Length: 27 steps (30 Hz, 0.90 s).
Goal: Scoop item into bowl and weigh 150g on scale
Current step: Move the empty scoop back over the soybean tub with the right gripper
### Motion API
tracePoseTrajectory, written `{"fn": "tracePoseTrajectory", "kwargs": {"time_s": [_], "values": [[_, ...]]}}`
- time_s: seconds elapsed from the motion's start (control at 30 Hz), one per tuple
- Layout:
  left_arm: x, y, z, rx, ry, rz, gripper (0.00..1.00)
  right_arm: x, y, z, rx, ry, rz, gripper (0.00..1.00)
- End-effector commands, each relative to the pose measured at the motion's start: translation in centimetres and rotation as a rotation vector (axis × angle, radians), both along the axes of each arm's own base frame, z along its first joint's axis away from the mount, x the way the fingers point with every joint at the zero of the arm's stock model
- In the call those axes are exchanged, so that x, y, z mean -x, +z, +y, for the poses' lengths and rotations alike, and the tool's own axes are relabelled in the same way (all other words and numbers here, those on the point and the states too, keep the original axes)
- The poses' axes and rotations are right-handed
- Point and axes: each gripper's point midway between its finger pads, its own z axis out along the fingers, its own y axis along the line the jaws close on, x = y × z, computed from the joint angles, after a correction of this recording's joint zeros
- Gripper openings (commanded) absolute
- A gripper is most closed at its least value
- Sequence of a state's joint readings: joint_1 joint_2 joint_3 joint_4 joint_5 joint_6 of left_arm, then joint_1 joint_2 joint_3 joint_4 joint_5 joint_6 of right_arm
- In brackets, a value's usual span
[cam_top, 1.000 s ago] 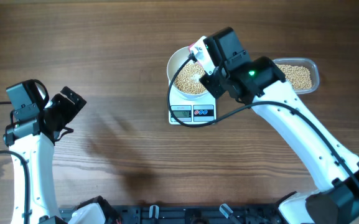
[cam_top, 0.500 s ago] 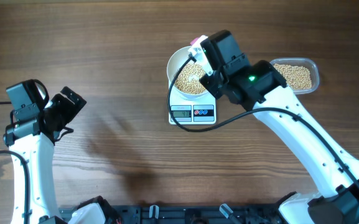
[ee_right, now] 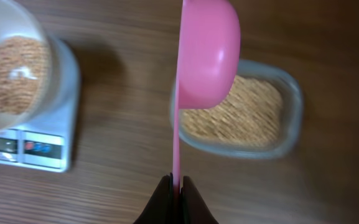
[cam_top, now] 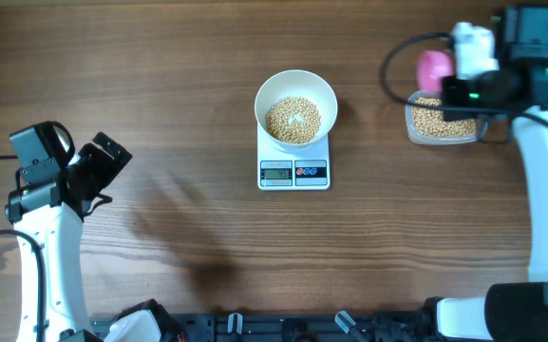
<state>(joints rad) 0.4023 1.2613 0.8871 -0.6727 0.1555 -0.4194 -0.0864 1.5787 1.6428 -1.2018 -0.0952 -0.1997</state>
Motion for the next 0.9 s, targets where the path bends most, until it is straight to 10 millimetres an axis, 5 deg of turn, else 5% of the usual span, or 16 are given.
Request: {"fn": "tracePoseTrajectory", "kwargs": {"time_s": [0.0, 0.17, 0.4, 0.87], "values": [[-0.1, 0.0, 0.0, -0.003, -0.017, -0.007, 1.0, 0.6, 1.3, -2.9, 0.05, 0.018, -0.033, 0.04], [-0.1, 0.1, 0.0, -0.004, -0.017, -0.01, 1.0, 0.6, 0.3, -5.0, 0.166, 0.023, -0.012, 0.04], [-0.1, 0.1, 0.0, -0.004, -0.017, -0.01, 1.0, 0.8, -5.0, -6.2, 0.225, 0.02, 0.092, 0.04], [-0.1, 0.1, 0.0, -0.004, -0.017, -0.01, 1.0, 0.5, -9.0, -7.6, 0.263, -0.019, 0.217, 0.04]]}}
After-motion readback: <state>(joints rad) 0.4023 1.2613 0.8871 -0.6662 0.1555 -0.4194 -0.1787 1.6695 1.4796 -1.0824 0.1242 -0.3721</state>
